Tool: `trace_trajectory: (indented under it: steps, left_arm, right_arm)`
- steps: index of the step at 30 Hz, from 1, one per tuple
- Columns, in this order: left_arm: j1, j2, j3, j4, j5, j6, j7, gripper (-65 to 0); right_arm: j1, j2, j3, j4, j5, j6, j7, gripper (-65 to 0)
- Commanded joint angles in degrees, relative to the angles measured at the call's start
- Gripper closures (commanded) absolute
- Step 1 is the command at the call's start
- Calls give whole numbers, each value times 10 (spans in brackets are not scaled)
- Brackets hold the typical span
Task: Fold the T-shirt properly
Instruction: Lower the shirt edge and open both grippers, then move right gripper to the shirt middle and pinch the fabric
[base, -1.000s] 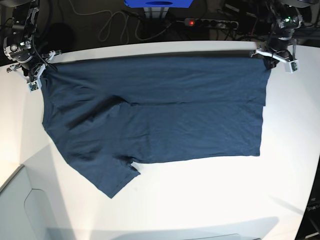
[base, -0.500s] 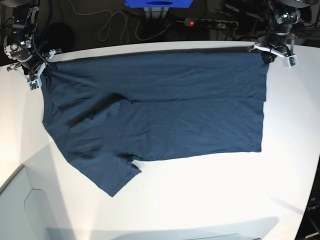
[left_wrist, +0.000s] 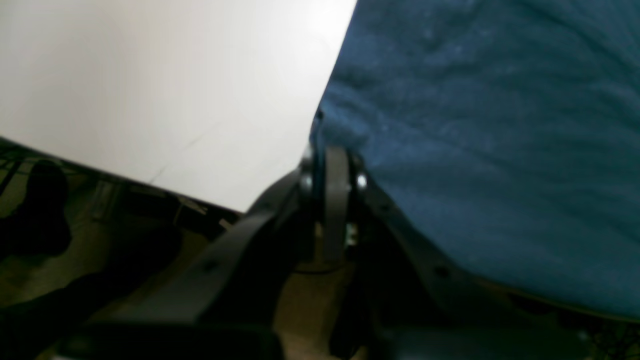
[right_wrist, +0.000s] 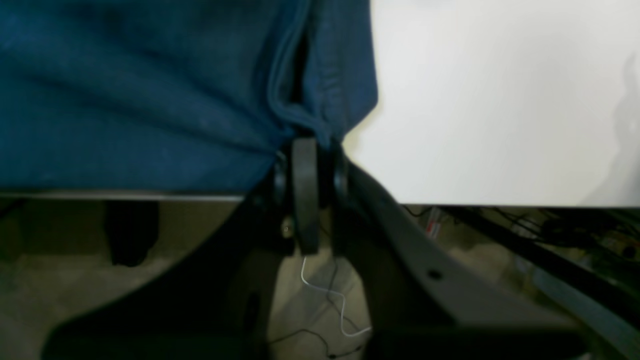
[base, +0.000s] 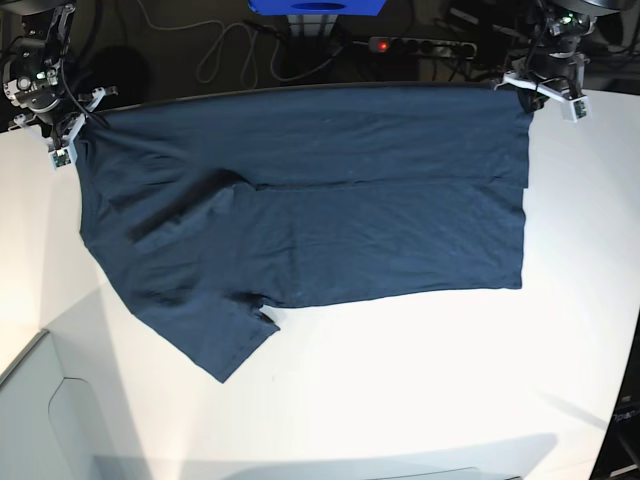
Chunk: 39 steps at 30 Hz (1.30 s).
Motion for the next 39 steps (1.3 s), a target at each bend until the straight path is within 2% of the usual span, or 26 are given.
trace_trajectory:
  steps: [1, 6, 9, 11, 14, 17, 18, 20, 23, 28, 30, 35, 39]
  left_arm:
    - [5, -6, -5, 7, -1, 3, -12, 0]
    - [9, -6, -2, 3, 2, 6, -12, 0]
    - [9, -6, -2, 3, 3, 7, -12, 0]
    - [9, -5, -5, 3, 3, 7, -12, 0]
    - [9, -5, -6, 3, 0, 7, -12, -131]
    - [9, -5, -6, 4, -1, 7, -12, -305]
    - [9, -5, -6, 6, -1, 7, -12, -355]
    - [9, -3, -6, 10, -2, 7, -12, -396]
    - [8, 7, -13, 11, -2, 7, -12, -390]
    - [3, 27, -44, 31, -2, 3, -12, -388]
    - [3, 27, -48, 40, -2, 3, -12, -388]
    - [2, 27, -50, 48, -2, 4, -12, -388]
    - [2, 27, -49, 47, -2, 4, -12, -388]
  right_arm:
    - [-2, 10, 7, 19, -4, 3, 5, -1]
    - [-12, 9, 8, 44, -4, 3, 2, -15]
    - [-12, 9, 8, 44, -4, 3, 0, -109]
    - [-12, 9, 6, 44, -4, 3, 0, -201]
    - [-13, 9, 7, 46, -4, 3, 0, -340]
    - [-13, 9, 9, 48, -4, 3, 3, -422]
    - [-13, 9, 14, 48, -4, 3, 4, -432]
    - [-12, 1, 34, 53, -4, 3, 4, -434]
    - [-12, -15, 69, 83, -4, 3, 4, -434]
    - [-11, -16, 71, 139, -1, 3, 3, -434]
    - [-6, -16, 52, 157, -1, 8, 2, -434]
    - [29, -15, -36, 180, -4, 75, -2, -434]
    - [59, -14, -125, 180, -5, 78, -2, -434]
